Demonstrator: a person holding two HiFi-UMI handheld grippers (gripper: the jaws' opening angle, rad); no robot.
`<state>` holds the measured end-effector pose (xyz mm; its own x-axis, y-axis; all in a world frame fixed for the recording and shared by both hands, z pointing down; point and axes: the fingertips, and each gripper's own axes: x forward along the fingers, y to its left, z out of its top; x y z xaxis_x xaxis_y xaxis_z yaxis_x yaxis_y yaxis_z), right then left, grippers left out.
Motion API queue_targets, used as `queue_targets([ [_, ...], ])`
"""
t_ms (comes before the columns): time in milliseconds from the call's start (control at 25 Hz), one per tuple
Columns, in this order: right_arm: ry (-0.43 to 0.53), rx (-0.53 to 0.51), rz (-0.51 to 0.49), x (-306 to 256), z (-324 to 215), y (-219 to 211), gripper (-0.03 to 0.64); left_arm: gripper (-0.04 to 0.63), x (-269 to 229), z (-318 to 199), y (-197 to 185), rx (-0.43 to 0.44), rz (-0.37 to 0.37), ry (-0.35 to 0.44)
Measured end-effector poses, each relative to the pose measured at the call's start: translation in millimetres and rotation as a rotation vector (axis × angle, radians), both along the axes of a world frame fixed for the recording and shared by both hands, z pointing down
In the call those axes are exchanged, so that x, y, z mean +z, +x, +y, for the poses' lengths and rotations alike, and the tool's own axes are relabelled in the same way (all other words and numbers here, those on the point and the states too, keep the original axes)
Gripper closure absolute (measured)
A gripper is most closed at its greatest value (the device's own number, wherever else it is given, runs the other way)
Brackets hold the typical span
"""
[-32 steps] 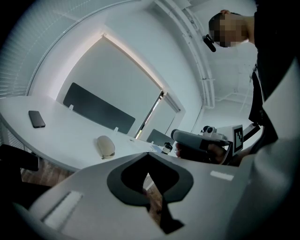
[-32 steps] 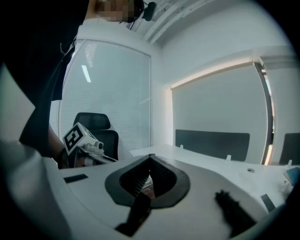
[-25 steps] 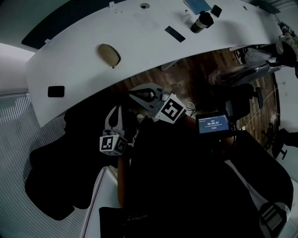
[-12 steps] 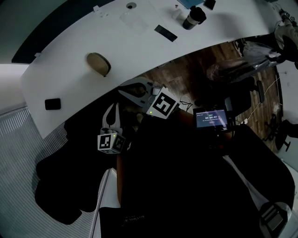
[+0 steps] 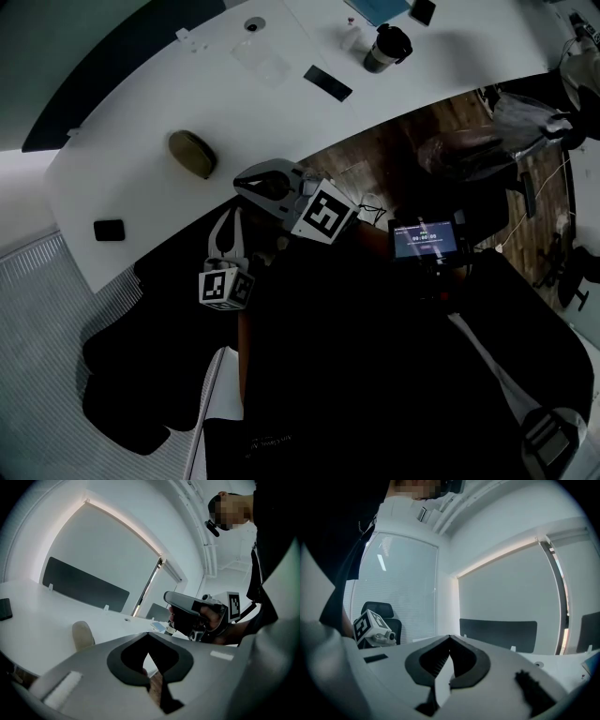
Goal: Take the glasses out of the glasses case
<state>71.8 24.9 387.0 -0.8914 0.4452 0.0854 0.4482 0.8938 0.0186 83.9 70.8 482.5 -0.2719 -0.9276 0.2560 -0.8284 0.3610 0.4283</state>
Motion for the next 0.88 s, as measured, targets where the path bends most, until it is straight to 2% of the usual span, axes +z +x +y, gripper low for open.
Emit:
queue_targets([
  [120, -0.027, 0.013, 0.012, 3.0, -20.4, -5.4, 0.615, 0.593, -7.4, -23.4, -7.1, -0.025, 0.009, -0.003],
  [280, -0.075, 0.031, 0.032, 14.1, -38.7, -20.4, 0.615, 0.592, -5.6, -36.6, -15.5, 0.009, -0.054, -0.046],
  [400, -0.073, 0.024, 0.056, 21.5, -36.5, -31.3, 0.615, 0.592, -5.3, -31.8, -27.1, -0.012, -0.035, -0.038],
  [520, -0.065, 0.012, 0.071, 28.3, -28.9, -50.6, 0.615, 0.592, -1.3, -26.4, -50.3, -0.05, 0.004, -0.027],
  [640, -0.032, -0.001, 0.078, 34.5, -20.0, -71.6, 0.615, 0.592, 7.4, -17.9, -75.5, -0.054, 0.011, -0.026],
  [760, -0.019, 0.031, 0.123, 41.7, -17.5, -101.9, 0.615, 0.592, 19.4, -7.4, -112.0, -0.058, 0.032, -0.022],
  [880, 0.0, 0.068, 0.178, 49.9, -10.5, -135.5, 0.615, 0.592, 30.2, 9.5, -157.3, -0.077, 0.046, -0.054],
])
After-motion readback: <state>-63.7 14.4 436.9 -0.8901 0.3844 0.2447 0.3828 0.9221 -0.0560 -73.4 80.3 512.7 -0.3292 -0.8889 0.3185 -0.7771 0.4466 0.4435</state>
